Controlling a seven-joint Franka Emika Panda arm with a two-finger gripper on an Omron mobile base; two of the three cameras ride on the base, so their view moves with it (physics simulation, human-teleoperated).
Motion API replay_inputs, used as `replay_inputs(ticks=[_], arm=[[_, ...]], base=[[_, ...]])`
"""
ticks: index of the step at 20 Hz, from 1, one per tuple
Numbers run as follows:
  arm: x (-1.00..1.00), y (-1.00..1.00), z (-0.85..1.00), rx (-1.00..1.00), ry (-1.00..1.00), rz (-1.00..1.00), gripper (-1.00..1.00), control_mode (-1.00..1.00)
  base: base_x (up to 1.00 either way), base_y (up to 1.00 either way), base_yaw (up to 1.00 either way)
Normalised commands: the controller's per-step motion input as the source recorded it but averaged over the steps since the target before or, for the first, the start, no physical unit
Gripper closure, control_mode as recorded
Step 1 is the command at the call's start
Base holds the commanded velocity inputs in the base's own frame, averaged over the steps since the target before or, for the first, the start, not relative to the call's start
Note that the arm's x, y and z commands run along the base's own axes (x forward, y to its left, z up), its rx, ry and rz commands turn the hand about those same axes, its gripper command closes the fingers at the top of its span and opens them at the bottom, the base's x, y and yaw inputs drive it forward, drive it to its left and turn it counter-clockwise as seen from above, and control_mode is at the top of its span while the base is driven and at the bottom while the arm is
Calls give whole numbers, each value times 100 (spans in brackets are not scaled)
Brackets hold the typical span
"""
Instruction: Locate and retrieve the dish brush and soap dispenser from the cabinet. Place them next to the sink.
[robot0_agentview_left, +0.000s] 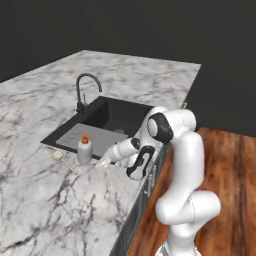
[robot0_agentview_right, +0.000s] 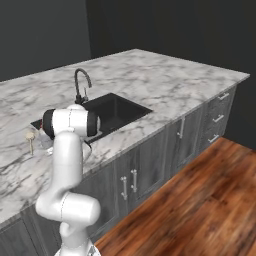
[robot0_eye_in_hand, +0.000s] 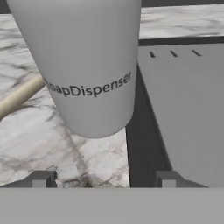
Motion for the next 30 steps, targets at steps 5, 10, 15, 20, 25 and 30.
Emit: replay_inputs(ticks=[5,10,15,20,25,30], arm=[[-7,-76,12,2,1,0,-100,-100],[0,-52,79,0,18,0,-100,-100],[-9,-17,100,-4,11,0,-100,-100],[-6,-19,90,-21,-1,-3,-100,-100],[3,-25,34,-5,-4,0,-100,-100],[-8,-5,58,-10,1,-1,-100,-100]], base=[[0,0,0],[0,0,0],[0,0,0],[0,0,0],[0,0,0],[0,0,0]])
